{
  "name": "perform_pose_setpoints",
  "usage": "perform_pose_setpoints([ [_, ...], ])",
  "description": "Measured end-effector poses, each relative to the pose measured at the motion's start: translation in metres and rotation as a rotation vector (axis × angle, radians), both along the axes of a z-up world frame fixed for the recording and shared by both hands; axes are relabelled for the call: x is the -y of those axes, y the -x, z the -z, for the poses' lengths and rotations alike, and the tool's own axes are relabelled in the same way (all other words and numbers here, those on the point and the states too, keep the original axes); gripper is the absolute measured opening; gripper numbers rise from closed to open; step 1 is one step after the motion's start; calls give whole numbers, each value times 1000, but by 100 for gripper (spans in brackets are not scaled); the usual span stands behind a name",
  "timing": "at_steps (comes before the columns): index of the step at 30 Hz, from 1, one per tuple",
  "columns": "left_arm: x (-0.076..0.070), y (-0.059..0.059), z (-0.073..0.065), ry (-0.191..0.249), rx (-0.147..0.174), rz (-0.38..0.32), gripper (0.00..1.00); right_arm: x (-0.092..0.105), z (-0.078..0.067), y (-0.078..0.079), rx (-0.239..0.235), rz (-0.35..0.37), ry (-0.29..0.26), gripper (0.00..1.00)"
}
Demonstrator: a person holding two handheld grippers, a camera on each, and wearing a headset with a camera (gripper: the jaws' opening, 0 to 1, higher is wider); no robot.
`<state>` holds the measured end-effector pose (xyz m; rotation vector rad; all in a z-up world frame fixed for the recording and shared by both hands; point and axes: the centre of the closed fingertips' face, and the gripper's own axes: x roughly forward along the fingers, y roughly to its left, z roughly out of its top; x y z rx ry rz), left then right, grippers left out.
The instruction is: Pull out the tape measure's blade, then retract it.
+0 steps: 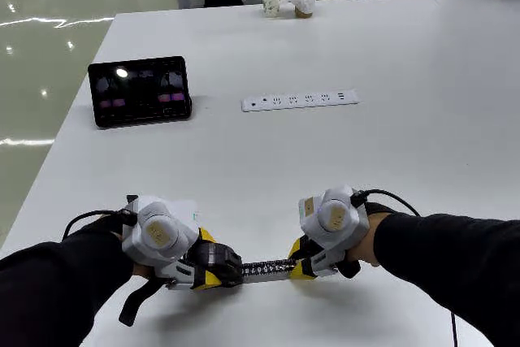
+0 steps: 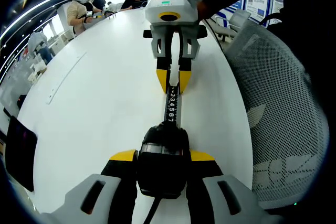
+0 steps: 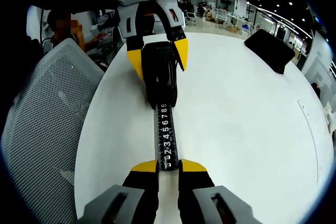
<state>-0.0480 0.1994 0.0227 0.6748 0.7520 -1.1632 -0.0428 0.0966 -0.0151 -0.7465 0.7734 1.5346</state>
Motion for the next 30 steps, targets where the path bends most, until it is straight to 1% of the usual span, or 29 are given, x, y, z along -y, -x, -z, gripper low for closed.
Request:
perform_pose_setpoints([
  [10, 0, -1, 0, 0, -1, -2, 29, 6, 0, -1, -5, 5, 2, 10],
  [30, 1, -1, 0, -3, 0, -3, 30, 15, 0, -2, 3, 9, 8, 10],
])
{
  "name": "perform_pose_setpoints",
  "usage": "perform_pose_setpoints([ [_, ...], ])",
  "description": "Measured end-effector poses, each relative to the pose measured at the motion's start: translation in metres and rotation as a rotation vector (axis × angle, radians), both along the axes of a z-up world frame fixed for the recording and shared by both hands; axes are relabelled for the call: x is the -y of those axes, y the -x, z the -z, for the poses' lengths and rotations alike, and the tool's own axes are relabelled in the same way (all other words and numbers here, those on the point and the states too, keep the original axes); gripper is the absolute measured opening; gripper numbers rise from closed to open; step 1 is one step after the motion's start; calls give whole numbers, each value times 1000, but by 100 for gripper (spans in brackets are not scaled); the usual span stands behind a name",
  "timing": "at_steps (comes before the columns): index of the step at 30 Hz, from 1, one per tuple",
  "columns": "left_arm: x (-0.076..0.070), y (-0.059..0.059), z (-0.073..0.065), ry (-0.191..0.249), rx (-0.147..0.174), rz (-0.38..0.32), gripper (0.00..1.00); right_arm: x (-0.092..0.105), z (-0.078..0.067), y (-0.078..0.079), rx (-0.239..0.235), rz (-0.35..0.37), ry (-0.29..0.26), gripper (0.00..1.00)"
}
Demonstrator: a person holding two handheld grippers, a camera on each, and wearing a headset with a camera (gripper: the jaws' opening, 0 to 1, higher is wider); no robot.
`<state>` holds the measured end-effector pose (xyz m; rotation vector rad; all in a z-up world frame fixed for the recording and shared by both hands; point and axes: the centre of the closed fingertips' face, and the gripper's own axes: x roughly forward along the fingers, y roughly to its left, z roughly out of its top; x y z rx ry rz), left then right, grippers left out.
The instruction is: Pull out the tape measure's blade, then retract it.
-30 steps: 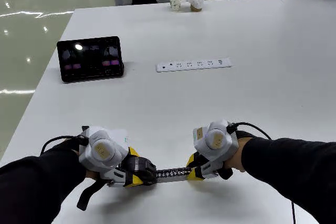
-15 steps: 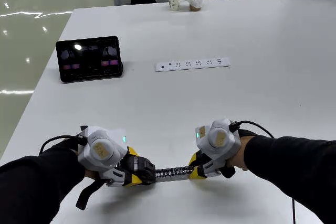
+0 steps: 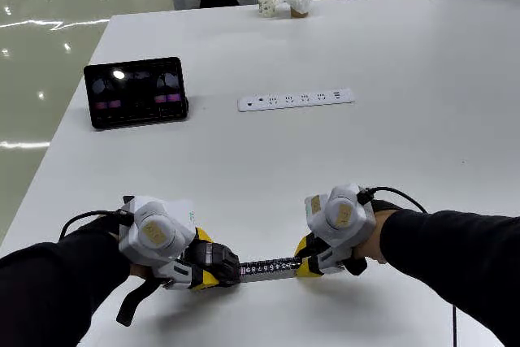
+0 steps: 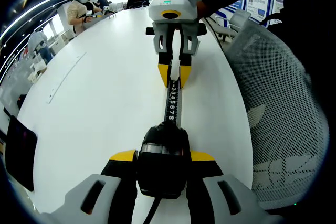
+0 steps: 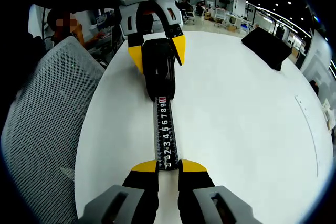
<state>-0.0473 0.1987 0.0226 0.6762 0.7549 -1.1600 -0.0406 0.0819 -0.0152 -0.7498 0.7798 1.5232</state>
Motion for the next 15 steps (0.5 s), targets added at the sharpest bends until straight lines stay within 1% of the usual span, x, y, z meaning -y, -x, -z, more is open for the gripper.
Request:
perform_pose_setpoints([
  [15, 1, 0, -1, 2, 5, 0, 30, 1, 0, 0, 8, -2, 3, 10],
])
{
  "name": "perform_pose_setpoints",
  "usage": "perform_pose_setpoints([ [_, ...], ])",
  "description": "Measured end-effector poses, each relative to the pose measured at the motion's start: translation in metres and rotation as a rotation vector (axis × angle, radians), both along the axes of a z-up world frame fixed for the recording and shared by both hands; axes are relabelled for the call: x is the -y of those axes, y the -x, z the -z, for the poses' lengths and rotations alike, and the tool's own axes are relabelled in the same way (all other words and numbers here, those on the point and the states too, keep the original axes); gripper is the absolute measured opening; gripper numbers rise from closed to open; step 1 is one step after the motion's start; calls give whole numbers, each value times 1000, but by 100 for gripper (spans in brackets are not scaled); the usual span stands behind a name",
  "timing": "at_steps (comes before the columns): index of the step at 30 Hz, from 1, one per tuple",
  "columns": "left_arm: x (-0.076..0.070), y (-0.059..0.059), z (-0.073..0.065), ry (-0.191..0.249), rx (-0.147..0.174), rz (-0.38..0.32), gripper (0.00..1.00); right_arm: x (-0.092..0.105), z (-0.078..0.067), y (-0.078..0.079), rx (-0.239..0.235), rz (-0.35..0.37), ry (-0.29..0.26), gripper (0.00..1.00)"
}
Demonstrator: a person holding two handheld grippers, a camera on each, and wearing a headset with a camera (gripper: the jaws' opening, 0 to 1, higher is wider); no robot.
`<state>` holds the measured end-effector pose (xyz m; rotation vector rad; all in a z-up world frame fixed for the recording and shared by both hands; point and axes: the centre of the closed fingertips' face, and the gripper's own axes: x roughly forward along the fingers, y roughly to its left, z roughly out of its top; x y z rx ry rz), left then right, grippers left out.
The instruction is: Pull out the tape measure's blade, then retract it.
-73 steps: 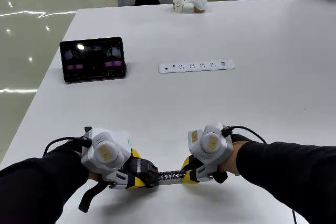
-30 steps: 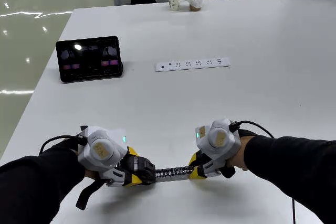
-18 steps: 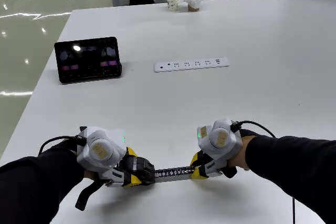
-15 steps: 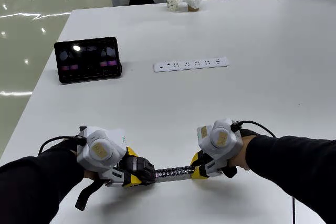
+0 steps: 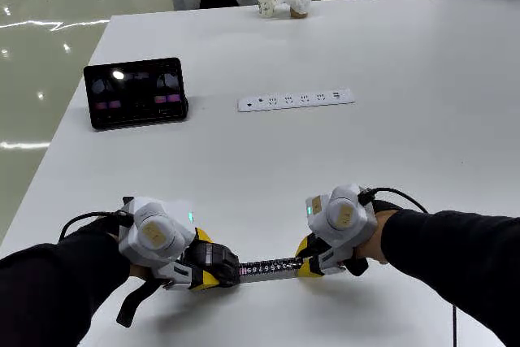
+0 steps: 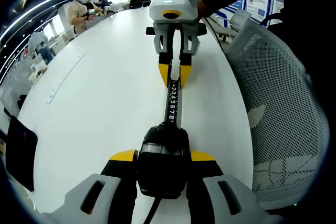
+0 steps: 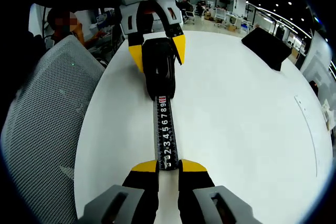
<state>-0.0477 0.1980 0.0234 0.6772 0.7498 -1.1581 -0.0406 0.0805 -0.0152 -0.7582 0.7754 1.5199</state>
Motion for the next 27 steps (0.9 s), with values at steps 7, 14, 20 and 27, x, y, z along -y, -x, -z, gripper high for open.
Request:
perform_pose_setpoints([
  [7, -1, 0, 0, 10, -3, -3, 30, 8, 0, -2, -2, 5, 10, 10],
  [14, -1, 0, 0, 10, -2, -5, 30, 12, -1, -2, -4, 9, 13, 10],
  [20, -1, 0, 0, 11, -1, -5, 30, 14, 0, -2, -2, 5, 18, 10],
  [27, -1, 0, 0, 13, -3, -5, 30, 19, -1, -2, -5, 10, 18, 10],
])
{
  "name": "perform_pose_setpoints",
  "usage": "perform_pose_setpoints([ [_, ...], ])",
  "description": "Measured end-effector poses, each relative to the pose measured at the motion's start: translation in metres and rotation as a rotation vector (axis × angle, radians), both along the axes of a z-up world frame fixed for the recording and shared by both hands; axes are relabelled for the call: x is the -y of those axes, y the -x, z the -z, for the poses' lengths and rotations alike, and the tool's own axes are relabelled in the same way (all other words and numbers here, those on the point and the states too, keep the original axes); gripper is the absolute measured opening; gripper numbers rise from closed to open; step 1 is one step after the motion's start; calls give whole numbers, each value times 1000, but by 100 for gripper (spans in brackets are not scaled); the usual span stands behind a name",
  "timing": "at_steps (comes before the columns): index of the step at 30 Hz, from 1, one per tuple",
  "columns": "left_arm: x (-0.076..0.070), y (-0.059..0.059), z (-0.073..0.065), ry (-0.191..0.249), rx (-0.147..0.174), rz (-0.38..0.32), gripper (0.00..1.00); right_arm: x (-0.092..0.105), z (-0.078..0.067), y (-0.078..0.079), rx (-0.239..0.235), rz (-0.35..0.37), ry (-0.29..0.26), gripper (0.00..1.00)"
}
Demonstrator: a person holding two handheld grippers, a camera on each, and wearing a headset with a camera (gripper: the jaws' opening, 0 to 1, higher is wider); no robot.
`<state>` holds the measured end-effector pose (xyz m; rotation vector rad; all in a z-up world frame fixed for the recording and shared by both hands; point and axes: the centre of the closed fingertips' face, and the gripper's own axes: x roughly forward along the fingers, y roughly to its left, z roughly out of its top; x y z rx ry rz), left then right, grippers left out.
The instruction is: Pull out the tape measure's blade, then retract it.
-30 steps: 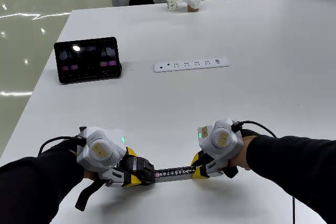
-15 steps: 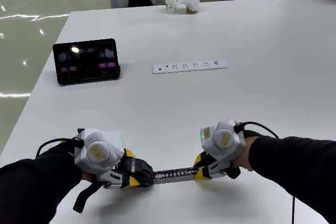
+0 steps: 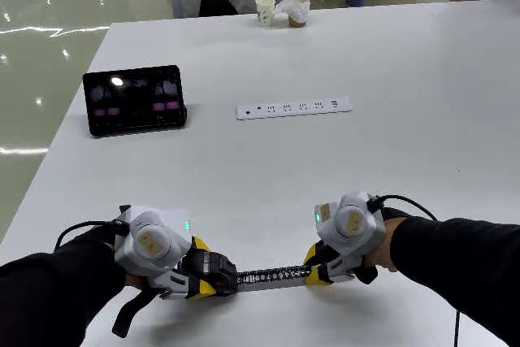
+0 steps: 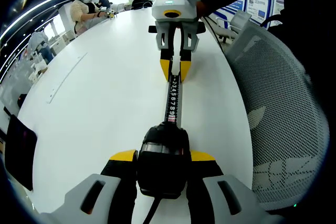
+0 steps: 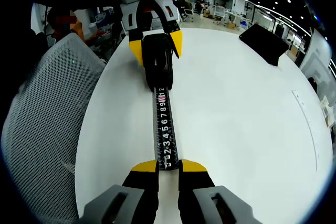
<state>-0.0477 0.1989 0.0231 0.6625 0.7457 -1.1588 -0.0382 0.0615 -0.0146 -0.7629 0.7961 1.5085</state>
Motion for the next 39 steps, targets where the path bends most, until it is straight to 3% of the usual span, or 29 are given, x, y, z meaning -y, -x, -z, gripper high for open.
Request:
perform_pose_setpoints([
  [39, 1, 0, 0, 1, 1, -2, 30, 25, -1, -4, 2, 18, 23, 10],
])
